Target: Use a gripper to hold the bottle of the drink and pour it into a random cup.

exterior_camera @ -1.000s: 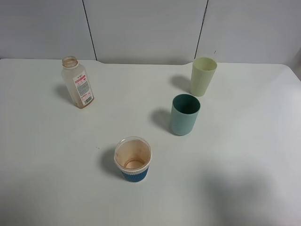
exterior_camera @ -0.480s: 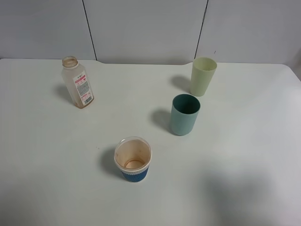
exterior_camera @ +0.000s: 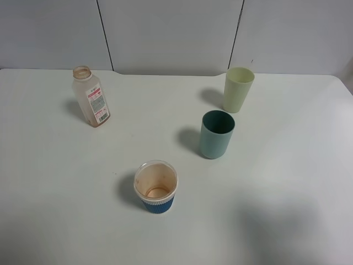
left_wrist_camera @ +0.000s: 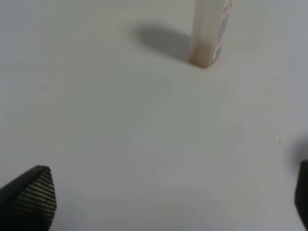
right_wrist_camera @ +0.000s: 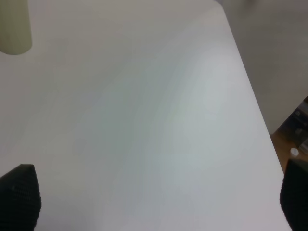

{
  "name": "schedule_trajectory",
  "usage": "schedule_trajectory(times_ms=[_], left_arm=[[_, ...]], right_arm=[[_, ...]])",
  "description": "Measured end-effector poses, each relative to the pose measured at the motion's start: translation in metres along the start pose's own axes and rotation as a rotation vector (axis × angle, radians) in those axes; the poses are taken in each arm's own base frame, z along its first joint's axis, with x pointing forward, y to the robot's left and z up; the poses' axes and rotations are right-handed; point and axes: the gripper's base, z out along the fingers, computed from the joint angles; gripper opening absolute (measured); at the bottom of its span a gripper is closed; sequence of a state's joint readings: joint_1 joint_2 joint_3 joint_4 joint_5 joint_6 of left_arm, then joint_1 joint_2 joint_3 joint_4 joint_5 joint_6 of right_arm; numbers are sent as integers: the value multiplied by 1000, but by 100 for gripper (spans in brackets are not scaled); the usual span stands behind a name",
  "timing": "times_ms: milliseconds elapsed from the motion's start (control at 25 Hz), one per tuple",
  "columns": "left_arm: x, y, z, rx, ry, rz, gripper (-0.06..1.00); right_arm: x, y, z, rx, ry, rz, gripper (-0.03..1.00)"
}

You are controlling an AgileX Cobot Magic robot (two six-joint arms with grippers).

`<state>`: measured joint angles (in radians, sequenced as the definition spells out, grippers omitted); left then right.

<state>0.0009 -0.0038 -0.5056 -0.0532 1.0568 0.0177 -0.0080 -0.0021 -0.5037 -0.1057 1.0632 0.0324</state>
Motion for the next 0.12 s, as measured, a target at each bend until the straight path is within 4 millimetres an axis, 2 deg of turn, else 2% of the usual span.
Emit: schedule_trajectory(times_ms=[120], left_arm=[[0, 0, 0, 0, 0, 0, 98]], right_arm=[[0, 0, 0, 0, 0, 0, 99]])
